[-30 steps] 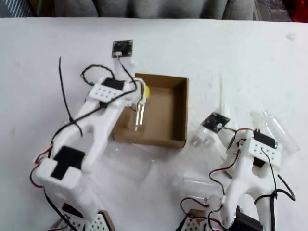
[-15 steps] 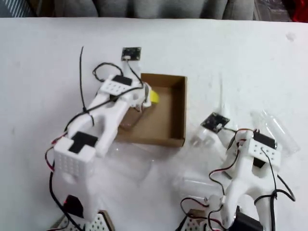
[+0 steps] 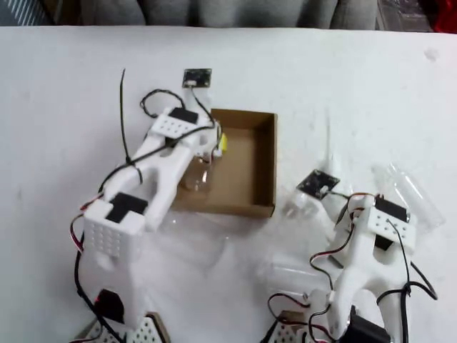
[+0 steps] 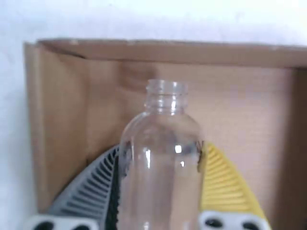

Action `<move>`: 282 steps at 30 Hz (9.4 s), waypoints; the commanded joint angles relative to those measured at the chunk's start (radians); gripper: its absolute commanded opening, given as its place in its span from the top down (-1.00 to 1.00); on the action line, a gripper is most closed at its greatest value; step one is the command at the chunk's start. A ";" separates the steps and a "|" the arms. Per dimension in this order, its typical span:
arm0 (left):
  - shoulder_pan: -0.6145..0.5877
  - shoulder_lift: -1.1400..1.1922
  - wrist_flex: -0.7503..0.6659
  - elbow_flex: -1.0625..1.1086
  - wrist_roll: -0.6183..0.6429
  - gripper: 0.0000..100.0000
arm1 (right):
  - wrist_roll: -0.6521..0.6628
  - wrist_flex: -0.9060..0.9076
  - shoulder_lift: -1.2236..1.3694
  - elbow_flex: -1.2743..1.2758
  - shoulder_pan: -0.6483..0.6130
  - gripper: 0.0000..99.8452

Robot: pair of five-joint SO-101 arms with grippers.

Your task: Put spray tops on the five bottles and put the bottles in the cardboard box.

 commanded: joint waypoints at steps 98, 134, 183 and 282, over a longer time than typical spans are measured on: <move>-0.458 -0.414 0.146 0.466 -0.465 0.38 | -0.132 0.392 -0.033 -0.344 -0.015 0.65; -0.475 -0.259 0.086 0.296 -0.077 0.96 | -1.048 0.222 -0.031 -0.563 -0.363 0.69; -0.472 -0.590 -0.149 0.655 -0.077 0.96 | -1.513 -0.062 0.708 -0.658 -0.458 0.80; 0.090 -2.321 -0.390 1.476 -0.310 0.96 | -1.096 -0.496 -0.315 -0.942 -1.233 0.97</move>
